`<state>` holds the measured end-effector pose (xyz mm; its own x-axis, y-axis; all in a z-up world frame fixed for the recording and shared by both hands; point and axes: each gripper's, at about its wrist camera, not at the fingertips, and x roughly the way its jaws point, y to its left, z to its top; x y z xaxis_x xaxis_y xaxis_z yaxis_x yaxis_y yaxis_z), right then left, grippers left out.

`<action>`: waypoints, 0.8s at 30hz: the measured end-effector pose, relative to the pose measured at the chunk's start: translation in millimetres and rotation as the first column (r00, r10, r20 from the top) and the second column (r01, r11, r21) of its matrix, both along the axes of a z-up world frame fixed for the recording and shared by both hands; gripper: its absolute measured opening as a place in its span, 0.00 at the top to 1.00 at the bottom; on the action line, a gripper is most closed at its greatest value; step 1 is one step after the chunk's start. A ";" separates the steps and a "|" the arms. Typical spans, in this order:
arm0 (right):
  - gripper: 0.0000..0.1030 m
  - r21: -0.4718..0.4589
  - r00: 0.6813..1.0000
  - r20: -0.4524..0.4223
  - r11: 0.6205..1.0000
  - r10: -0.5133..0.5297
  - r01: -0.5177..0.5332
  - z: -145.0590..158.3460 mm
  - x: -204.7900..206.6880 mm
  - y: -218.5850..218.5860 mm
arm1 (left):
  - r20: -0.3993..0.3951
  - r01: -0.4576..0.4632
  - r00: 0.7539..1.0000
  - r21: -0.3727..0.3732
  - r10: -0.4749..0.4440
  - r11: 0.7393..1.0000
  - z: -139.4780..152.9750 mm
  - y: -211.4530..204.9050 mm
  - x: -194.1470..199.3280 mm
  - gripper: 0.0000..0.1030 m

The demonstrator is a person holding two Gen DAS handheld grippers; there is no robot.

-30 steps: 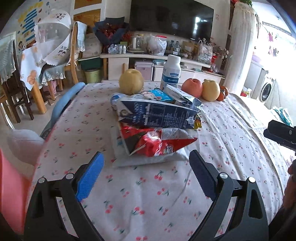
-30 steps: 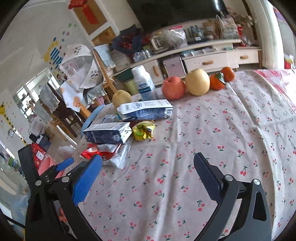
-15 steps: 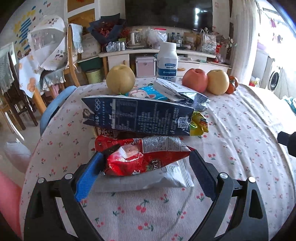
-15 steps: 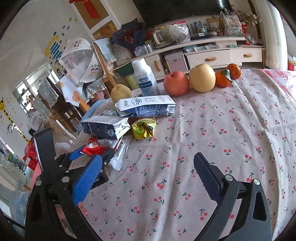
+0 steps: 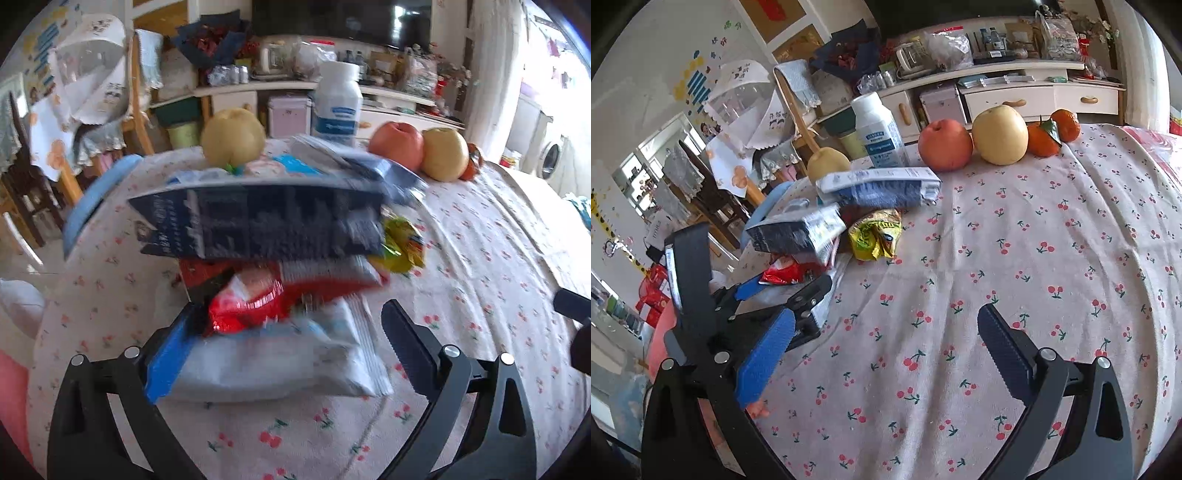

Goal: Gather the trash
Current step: 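Move both tools back over the remaining trash on the table, then grasp white tissue pack with left gripper while right grasps yellow-green snack bag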

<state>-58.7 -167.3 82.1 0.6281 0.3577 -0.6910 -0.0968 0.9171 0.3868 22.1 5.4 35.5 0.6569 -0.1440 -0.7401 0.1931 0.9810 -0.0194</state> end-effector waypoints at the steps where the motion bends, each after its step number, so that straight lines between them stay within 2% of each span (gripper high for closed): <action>1: 0.05 -0.007 1.000 -0.001 1.000 -0.001 0.001 -0.5 0.8 -0.2 | -0.009 0.023 1.000 -0.011 -0.023 1.000 -1.2 -2.2 -2.6 0.06; 5: 0.05 -0.048 1.000 0.011 0.999 -0.010 0.010 1.6 3.0 -1.4 | -0.021 0.104 0.994 -0.066 -0.106 0.992 -1.3 -9.8 -14.2 0.06; 9: 0.05 -0.077 1.000 0.016 0.997 -0.013 0.015 0.4 6.2 -4.0 | -0.053 0.206 0.974 -0.207 -0.221 0.957 3.4 -10.3 -29.6 0.06; 11: 0.05 -0.081 1.000 0.007 0.997 -0.009 0.009 -2.6 9.7 -4.7 | -0.058 0.250 0.961 -0.246 -0.272 0.936 8.1 -4.9 -36.2 0.06; 14: 0.05 -0.088 1.000 -0.013 0.996 -0.001 0.000 -8.3 16.3 -3.8 | -0.027 0.270 0.958 -0.261 -0.287 0.927 18.6 10.4 -42.0 0.06; 17: 0.05 -0.094 0.999 -0.038 0.995 0.009 -0.013 -16.5 25.0 -0.3 | 0.011 0.273 0.961 -0.189 -0.275 0.943 26.3 30.9 -42.1 0.06; 20: 0.05 -0.089 0.998 -0.059 0.996 0.016 -0.021 -24.9 35.1 3.9 | 0.004 0.264 0.964 -0.042 -0.264 0.963 20.3 40.4 -32.2 0.06; 24: 0.05 -0.090 0.998 -0.059 0.996 0.020 -0.025 -31.2 47.7 9.4 | -0.033 0.285 0.958 0.018 -0.284 0.958 7.8 48.2 -13.8 0.06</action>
<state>-10.9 -157.9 50.9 0.5783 0.3053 -0.7565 -0.0978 0.9466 0.3073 8.3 53.5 43.3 0.5691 -0.3049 -0.7636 0.4639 0.8859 -0.0080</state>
